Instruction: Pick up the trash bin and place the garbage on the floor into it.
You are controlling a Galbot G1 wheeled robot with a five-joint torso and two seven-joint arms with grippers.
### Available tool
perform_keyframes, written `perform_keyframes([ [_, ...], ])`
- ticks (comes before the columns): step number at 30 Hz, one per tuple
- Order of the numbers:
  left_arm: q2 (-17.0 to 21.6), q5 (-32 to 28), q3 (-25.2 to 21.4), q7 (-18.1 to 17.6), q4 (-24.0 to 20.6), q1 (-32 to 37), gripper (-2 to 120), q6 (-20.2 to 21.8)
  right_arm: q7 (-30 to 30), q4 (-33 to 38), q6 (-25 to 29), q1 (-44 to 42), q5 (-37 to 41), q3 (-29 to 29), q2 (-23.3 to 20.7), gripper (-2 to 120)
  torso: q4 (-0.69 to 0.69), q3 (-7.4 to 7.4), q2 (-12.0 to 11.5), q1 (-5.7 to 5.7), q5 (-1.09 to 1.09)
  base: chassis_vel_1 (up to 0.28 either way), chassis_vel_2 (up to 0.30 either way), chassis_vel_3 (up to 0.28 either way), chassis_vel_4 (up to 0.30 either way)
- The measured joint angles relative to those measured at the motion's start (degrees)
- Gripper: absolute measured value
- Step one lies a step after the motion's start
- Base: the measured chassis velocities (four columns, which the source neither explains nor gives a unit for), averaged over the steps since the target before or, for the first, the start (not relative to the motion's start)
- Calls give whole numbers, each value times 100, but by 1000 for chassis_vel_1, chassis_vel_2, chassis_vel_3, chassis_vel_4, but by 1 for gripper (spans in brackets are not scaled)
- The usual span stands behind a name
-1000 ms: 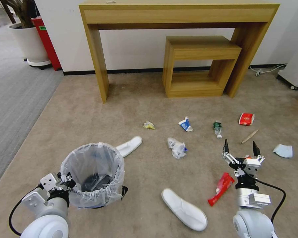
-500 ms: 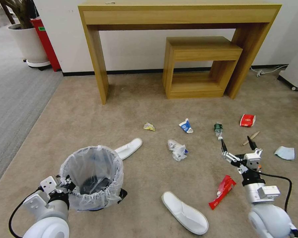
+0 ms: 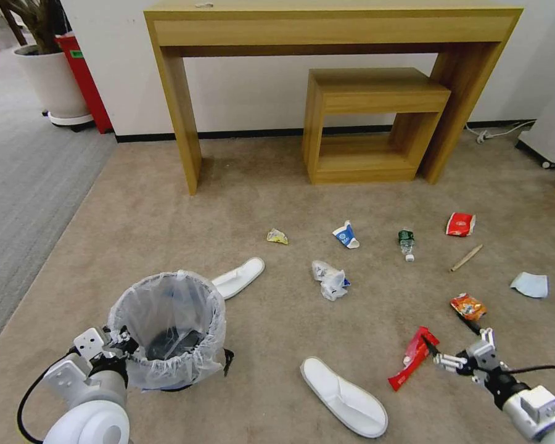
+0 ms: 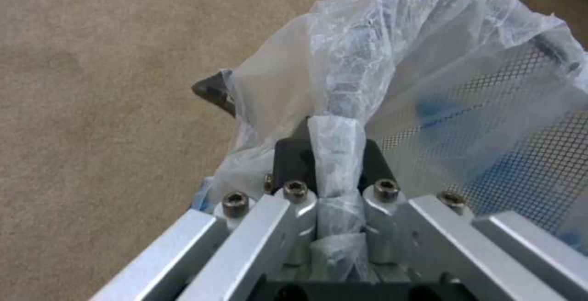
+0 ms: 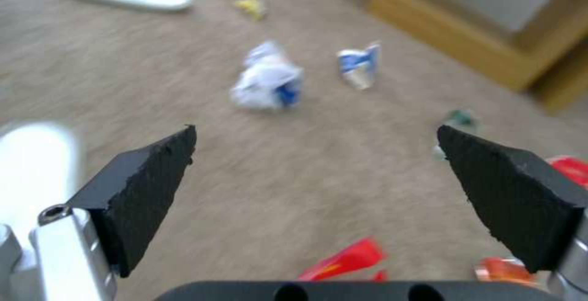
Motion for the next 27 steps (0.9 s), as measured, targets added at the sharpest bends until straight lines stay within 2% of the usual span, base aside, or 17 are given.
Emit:
perform_keyframes([
  [6,-44,49,-2,5,36,-22,2,-10,-102,-253,59,248,-66,-634,-90,100,-1,0,0,0,-1,0,0,0,0],
  [8,-71,91,-2,12,55,-21,2,-24,-152,-496,115,550,-178,-1124,-88,100,-1,0,0,0,-1,0,0,0,0],
  [9,-71,91,-2,12,55,-21,2,-24,-152,-496,115,550,-178,-1124,-88,100,-1,0,0,0,-1,0,0,0,0],
  [12,-121,135,-9,22,62,-17,2,-39,-609,-886,387,1082,-207,-1833,-68,100,-1,0,0,0,-1,0,0,0,0],
  [13,-121,135,-9,22,62,-17,2,-39,-609,-886,387,1082,-207,-1833,-68,100,-1,0,0,0,-1,0,0,0,0],
  [15,-151,180,-12,29,90,-17,2,-58,-1102,-1148,645,1436,-170,-2195,-4,100,-1,0,0,0,-1,0,0,0,0],
  [19,-200,246,-10,43,114,-13,2,-80,-1585,-1433,926,1812,-200,-2544,111,99,0,0,0,0,-1,0,0,0,0],
  [27,-271,345,-12,59,116,19,2,-119,-1645,-1824,1033,2293,-311,-3080,355,99,-1,0,0,0,-4,0,0,0,0],
])
